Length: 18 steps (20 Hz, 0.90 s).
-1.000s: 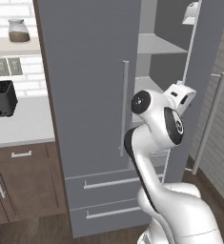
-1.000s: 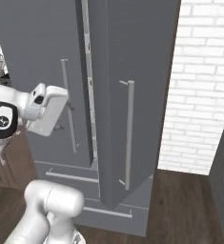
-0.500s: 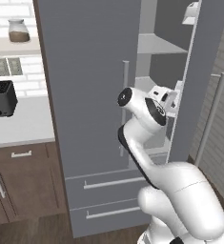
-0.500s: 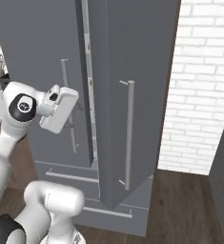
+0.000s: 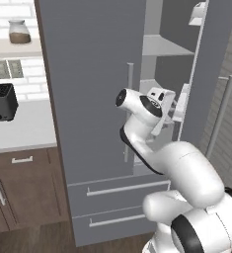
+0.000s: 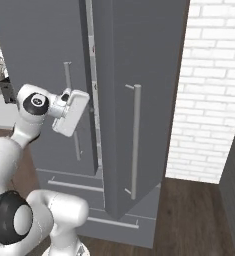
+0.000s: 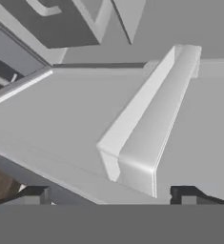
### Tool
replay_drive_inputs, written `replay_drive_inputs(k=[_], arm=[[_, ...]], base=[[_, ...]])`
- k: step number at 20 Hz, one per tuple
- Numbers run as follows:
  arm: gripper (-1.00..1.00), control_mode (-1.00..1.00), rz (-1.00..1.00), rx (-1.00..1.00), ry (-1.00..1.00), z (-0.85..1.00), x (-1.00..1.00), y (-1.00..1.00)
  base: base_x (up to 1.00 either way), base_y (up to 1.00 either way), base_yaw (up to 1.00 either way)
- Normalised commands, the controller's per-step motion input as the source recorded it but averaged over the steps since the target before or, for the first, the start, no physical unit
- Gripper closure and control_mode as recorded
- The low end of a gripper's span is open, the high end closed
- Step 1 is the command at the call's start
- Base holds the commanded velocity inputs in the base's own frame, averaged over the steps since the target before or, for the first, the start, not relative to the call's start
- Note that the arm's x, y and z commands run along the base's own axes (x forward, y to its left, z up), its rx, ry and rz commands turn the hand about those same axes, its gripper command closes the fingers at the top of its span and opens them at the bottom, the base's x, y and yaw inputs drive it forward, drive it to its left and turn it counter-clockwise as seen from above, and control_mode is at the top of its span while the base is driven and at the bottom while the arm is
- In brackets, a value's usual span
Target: Take the strawberry from the fridge and place it on top of the pancake, located on the dining counter.
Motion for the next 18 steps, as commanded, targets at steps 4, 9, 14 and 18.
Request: replay_drive_inputs(k=[4, 9, 14, 18], arm=[[-1.0, -1.0, -0.09, -0.09, 0.19, 0.0, 0.02, -0.28], [-1.0, -1.0, -0.11, -0.04, 0.14, 0.0, 0.0, -0.33], [-1.0, -1.0, -0.13, -0.01, 0.09, 0.0, -0.07, -0.4], [-1.0, -1.0, -0.14, 0.0, 0.07, 0.0, -0.26, -0.42]], base=[[0.0, 0.0, 0.0], [0.0, 0.0, 0.0], [0.0, 0.0, 0.0], [0.0, 0.0, 0.0]])
